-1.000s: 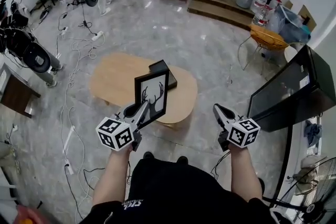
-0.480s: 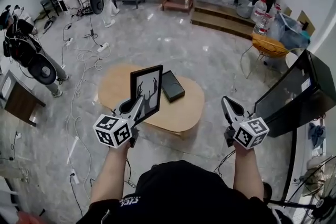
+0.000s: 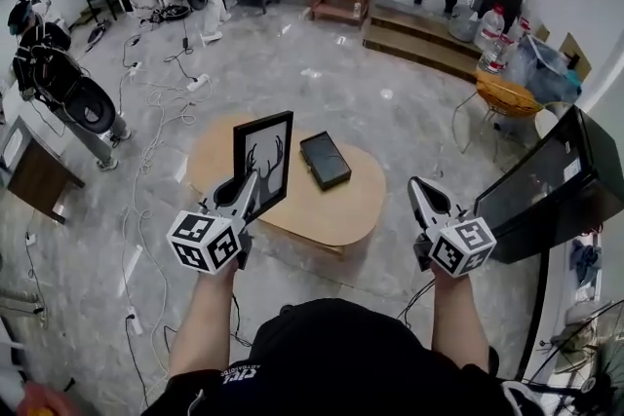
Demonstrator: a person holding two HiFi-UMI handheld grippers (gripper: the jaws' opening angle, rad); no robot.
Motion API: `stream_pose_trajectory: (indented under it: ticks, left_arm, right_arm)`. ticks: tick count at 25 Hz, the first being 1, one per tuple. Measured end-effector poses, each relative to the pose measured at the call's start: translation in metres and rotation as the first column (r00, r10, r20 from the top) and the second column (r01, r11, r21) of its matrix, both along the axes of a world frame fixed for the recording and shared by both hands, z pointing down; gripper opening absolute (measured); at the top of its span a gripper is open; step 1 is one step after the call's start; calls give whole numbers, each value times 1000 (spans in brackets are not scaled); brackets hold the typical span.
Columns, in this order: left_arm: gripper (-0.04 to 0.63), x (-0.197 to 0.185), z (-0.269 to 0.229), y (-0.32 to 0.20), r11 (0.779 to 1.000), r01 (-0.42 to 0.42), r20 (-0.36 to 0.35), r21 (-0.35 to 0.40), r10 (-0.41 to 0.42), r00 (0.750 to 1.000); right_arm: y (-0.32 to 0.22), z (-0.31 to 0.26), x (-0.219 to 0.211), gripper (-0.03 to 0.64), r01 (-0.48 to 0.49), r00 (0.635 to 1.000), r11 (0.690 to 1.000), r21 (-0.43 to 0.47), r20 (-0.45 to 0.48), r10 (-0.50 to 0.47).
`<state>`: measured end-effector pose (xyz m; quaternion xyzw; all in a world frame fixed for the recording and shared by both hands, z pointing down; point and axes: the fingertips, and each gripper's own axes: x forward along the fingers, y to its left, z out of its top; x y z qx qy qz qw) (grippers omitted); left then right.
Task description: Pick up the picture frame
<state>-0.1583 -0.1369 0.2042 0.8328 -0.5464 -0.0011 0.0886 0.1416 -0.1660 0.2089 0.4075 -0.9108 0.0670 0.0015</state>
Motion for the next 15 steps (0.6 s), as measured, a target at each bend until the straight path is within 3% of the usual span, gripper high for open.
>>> stream_pose_trajectory:
  ticks: [7, 15]
  left_arm:
    - [32, -16, 7, 7, 1000, 24, -2, -6, -24, 1000]
    - [31, -17, 8, 5, 999, 42, -25, -11, -42, 999]
  right_arm:
    - [1, 4, -22, 3, 29, 1000, 1000, 3, -11, -29]
    - [-4, 8, -18, 2, 37, 999, 999, -12, -5, -37]
